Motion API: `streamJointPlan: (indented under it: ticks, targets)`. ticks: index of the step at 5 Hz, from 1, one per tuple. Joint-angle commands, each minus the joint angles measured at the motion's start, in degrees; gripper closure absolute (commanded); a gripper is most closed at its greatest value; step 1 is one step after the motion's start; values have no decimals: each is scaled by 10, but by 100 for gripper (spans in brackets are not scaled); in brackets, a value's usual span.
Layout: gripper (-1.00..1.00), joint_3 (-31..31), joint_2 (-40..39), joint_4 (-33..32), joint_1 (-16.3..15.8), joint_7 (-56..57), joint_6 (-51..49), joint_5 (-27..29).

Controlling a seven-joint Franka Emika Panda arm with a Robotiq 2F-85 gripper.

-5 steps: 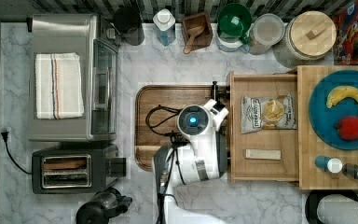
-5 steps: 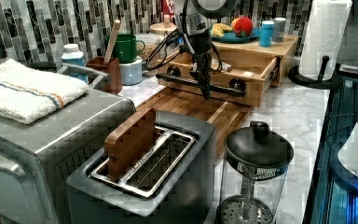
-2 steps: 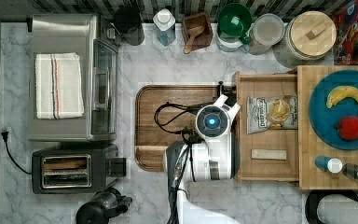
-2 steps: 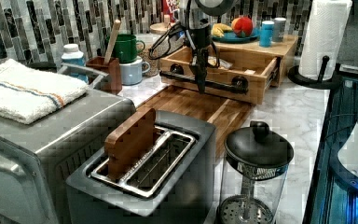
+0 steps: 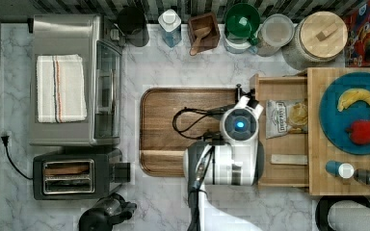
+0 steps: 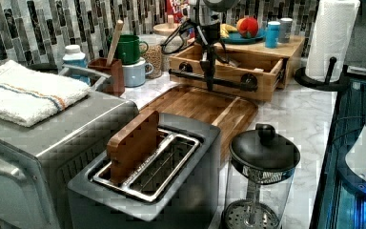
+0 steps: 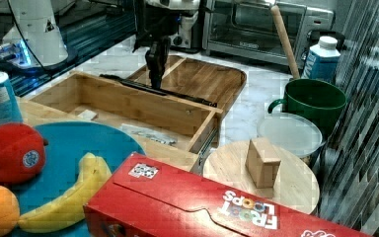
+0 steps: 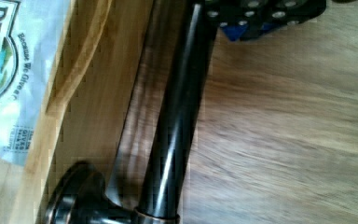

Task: Close the drawer.

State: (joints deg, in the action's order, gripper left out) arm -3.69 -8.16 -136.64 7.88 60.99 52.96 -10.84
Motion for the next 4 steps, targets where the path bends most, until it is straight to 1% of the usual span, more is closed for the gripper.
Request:
streamJointPlan:
  ticks: [1,2,3,4]
  targets:
    - [100,-94,-28,79,100,68,24,23]
    - [100,-111,-45,99,115,89,33,27]
    - [100,-107,-73,138,151,143,36,42]
    - [100,-104,-87,161,180,178,53,35]
